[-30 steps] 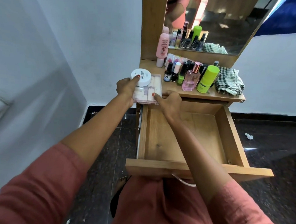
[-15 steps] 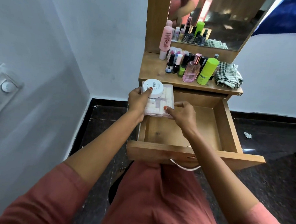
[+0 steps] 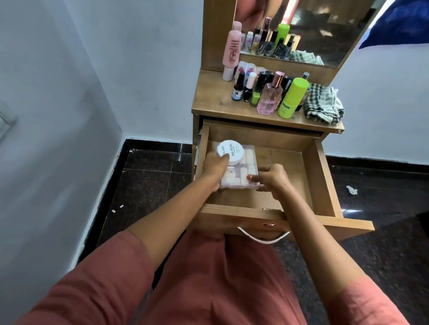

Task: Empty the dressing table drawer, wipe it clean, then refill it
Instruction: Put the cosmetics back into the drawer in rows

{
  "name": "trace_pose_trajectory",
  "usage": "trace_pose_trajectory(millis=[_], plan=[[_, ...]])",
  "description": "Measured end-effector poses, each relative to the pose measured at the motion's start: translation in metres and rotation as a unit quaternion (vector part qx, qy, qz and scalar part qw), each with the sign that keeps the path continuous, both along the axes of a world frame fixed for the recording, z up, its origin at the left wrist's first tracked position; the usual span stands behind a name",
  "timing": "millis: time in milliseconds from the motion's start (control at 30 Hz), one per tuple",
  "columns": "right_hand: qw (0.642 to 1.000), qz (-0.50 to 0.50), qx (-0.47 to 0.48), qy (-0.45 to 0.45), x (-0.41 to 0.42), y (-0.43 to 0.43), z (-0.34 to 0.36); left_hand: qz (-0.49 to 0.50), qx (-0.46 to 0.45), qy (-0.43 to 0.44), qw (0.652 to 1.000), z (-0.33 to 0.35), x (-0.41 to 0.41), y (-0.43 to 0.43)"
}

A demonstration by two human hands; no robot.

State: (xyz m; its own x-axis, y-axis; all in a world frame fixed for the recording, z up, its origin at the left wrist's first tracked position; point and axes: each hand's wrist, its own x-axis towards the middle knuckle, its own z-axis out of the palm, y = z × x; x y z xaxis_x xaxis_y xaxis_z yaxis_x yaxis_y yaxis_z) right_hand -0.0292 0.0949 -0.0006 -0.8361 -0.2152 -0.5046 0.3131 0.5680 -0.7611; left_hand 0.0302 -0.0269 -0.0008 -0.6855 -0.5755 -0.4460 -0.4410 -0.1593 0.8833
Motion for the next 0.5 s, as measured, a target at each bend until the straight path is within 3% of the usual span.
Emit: trace_pose_trajectory(millis=[100,500], plan=[[0.999,0.009,0.047,0.020,-0.001,-0.005,-0.004,-0.001,-0.031,-0.003,1.000,-0.005,-0.002,0.000],[0.993,0.045,0.087,0.058,-0.006,-0.018,-0.012,-0.027,-0.099,-0.026,0.994,-0.011,-0.008,-0.003]])
